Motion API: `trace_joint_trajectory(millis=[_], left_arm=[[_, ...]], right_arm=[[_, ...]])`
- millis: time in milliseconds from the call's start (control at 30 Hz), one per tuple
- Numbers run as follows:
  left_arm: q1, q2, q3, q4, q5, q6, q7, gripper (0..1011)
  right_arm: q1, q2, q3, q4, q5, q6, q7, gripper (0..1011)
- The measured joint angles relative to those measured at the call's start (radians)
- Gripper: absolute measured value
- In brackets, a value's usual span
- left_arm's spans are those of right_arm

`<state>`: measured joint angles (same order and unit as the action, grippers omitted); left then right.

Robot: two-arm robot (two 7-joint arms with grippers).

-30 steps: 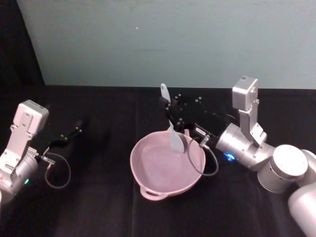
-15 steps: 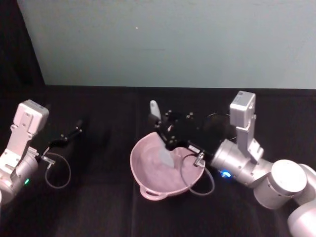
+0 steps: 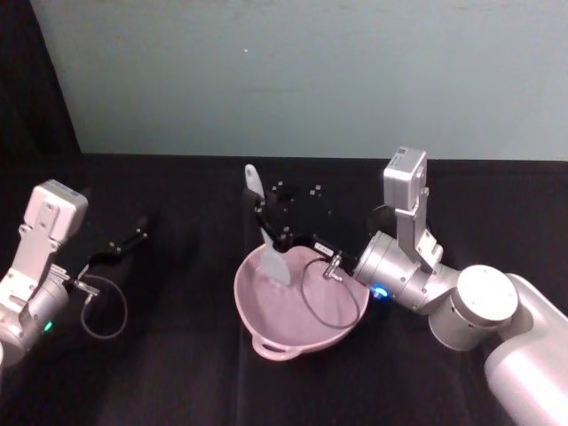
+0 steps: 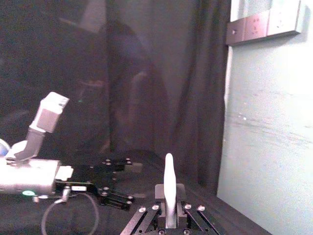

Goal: Use the one hand to pick up the spoon and stir the clear water in the bowl.

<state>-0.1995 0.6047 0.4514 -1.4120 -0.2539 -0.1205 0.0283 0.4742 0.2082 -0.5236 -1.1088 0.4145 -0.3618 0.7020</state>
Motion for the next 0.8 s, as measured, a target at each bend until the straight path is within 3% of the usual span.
trace_joint_trajectory(millis=[333,800], left_arm=[[0.0,0.0,0.0,0.0,0.0,0.0,0.0,1005],[0.0,0.0,0.0,0.0,0.0,0.0,0.0,1005]], right_arm=[[0.015,0.008,0.037,0.042,-0.018,-0.01,-0.045,126],[-0.047,0.049,0.08,-0.036,-0.011,0.017,-0.064,127]])
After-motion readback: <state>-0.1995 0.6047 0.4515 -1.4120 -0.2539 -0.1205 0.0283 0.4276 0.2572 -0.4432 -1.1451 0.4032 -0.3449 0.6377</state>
